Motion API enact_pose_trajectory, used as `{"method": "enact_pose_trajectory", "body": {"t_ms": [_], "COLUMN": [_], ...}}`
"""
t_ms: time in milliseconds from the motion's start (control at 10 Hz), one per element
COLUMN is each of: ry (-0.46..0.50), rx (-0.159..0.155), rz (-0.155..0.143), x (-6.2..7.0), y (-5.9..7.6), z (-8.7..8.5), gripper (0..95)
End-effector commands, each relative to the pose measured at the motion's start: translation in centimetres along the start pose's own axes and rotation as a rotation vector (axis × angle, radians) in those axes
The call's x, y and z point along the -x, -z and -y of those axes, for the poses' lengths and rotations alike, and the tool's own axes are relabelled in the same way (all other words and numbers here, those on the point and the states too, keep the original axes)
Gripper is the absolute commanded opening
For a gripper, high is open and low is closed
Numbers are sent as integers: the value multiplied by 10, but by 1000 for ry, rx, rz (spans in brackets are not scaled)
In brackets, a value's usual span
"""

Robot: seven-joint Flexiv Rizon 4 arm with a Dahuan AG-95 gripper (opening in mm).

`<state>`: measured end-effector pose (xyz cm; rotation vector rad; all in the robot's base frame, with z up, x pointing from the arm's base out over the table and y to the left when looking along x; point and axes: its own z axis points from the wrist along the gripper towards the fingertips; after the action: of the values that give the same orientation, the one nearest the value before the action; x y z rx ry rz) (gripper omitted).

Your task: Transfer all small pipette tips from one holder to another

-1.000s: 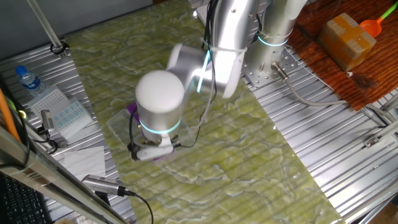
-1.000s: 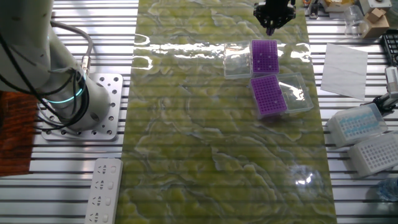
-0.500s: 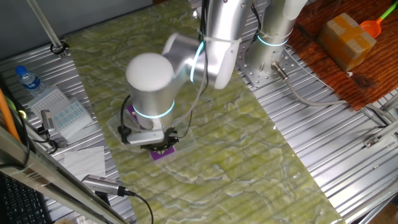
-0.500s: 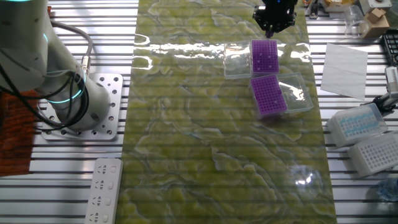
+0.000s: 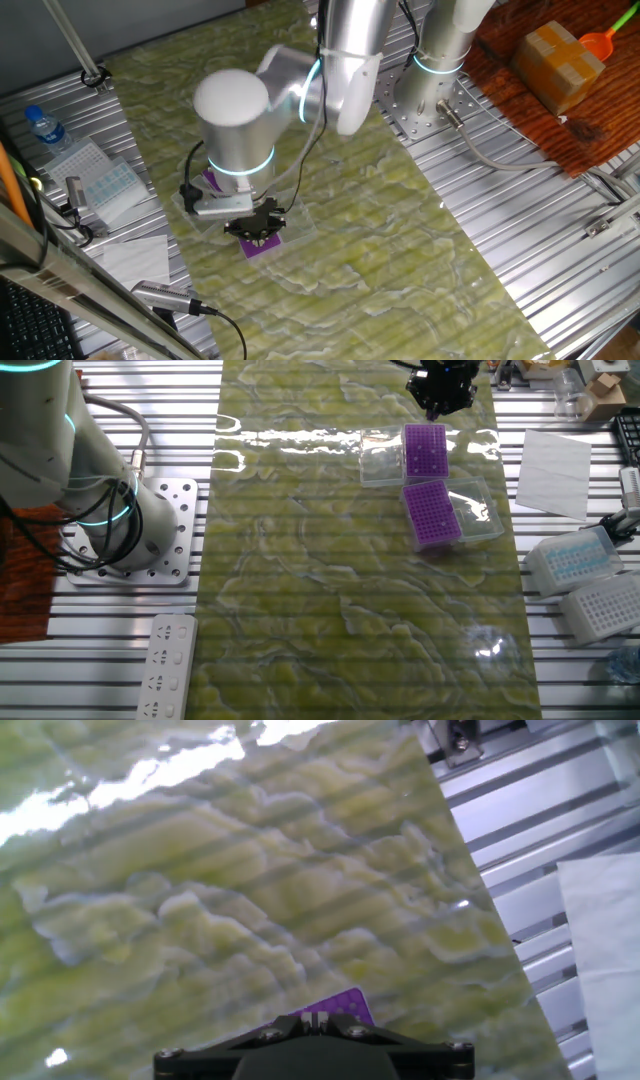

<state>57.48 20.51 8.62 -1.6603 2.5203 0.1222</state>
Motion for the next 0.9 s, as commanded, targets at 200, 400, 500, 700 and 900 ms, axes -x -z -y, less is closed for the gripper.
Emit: {"method": "enact_pose_trajectory", "body": {"t_ms": [200, 400, 500, 700, 900], "ry": [-57, -89, -98, -116, -140], "rx": [21, 32, 34, 37, 44], "rz": [45, 73, 84, 104, 149], "x": [1, 1, 1, 3, 5], "y": [0, 0, -1, -3, -6], "z": [0, 0, 0, -1, -2], "gripper": [0, 0, 0, 0, 0]}}
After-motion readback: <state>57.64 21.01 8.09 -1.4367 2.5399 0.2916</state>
